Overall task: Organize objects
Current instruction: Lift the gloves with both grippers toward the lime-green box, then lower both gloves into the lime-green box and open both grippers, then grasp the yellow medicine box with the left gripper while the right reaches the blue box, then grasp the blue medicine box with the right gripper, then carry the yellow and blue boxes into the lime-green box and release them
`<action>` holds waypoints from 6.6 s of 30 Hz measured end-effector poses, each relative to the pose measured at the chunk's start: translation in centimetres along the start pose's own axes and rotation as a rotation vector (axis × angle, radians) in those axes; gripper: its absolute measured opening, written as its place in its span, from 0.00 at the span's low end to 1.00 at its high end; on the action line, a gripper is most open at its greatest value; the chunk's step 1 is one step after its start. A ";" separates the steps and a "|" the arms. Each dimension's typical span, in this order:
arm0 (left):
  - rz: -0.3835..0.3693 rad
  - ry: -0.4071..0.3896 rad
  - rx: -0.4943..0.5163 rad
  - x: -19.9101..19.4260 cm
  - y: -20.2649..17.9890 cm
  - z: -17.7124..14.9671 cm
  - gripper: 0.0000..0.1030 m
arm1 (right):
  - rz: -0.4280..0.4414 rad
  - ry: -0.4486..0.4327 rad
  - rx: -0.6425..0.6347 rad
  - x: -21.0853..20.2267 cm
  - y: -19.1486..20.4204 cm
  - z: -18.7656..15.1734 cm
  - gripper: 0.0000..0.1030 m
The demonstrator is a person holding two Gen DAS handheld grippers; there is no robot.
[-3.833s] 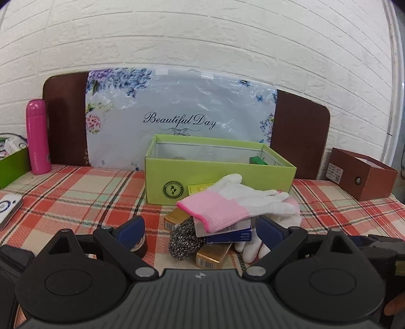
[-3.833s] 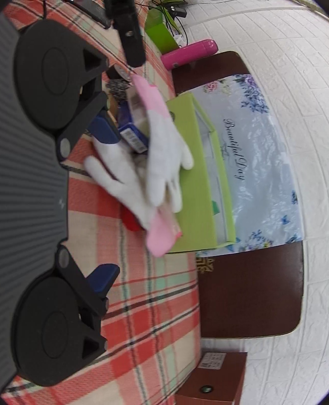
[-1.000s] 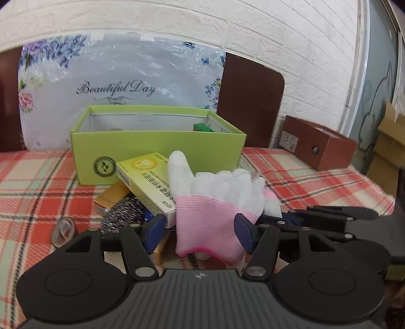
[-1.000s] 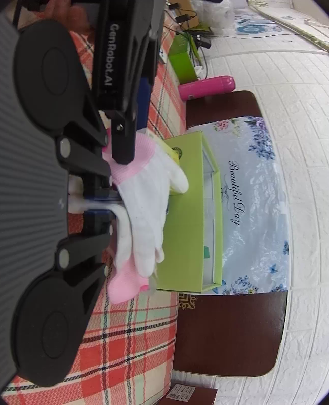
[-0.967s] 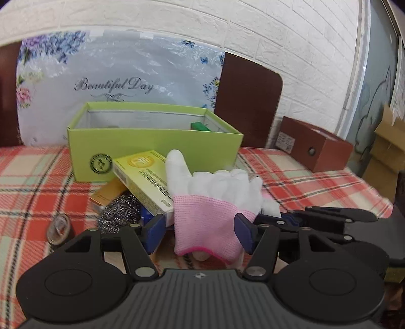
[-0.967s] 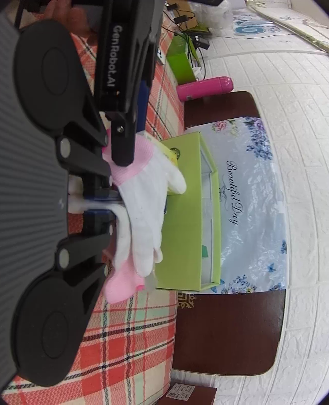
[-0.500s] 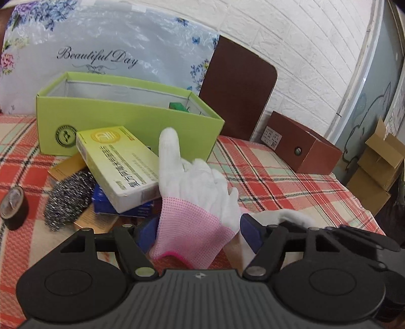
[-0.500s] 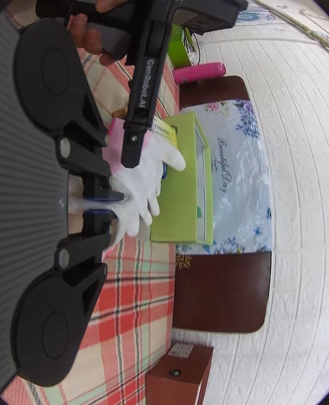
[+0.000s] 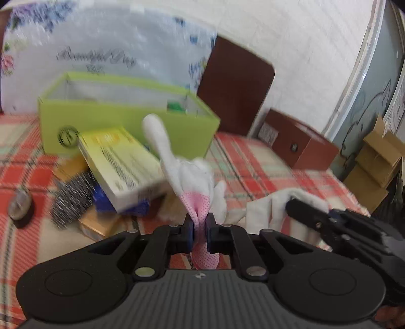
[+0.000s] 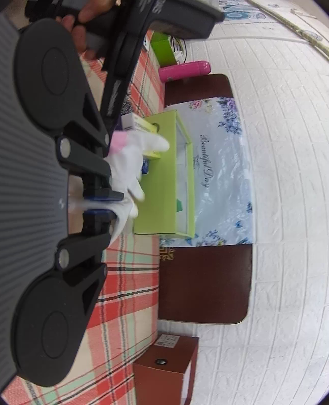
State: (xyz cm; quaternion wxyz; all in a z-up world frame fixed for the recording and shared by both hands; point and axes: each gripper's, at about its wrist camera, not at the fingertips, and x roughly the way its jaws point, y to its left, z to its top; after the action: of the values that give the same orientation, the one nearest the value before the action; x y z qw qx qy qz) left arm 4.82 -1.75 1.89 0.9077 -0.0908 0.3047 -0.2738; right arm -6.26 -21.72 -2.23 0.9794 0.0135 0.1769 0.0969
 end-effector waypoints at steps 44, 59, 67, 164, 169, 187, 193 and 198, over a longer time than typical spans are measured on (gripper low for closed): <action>0.276 -0.141 0.035 7.4 10.1 13.2 0.72 | -0.060 0.009 0.004 23.5 -0.3 8.7 0.87; 0.363 -0.194 0.025 -0.7 4.4 10.0 0.82 | -0.050 -0.094 0.063 13.5 -0.1 10.1 1.00; 0.381 -0.126 -0.041 -2.9 3.3 4.8 0.82 | -0.049 -0.100 0.062 7.4 0.8 7.8 1.00; 0.282 0.151 0.018 -1.2 2.4 -4.8 0.69 | 0.042 0.349 -0.171 6.1 4.8 -3.2 0.65; 0.318 0.146 0.067 -0.4 1.7 -5.2 0.71 | 0.036 0.357 -0.160 6.5 4.5 -3.3 0.63; 0.208 -0.077 0.033 -3.7 1.4 2.7 0.67 | 0.102 0.162 -0.096 5.8 3.7 2.5 0.53; 0.225 -0.180 0.032 -2.6 2.1 8.7 0.67 | 0.063 0.045 -0.057 7.9 2.8 7.3 0.53; 0.279 -0.210 -0.007 0.4 4.3 13.5 0.67 | 0.029 0.015 0.032 12.5 1.8 10.7 0.53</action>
State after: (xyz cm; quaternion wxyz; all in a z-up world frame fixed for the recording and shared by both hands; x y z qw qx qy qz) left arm 15.10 1.65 11.02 0.9634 -0.0787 0.2188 -0.1332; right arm 8.63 -17.44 3.63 0.9761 0.0311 0.1857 0.1083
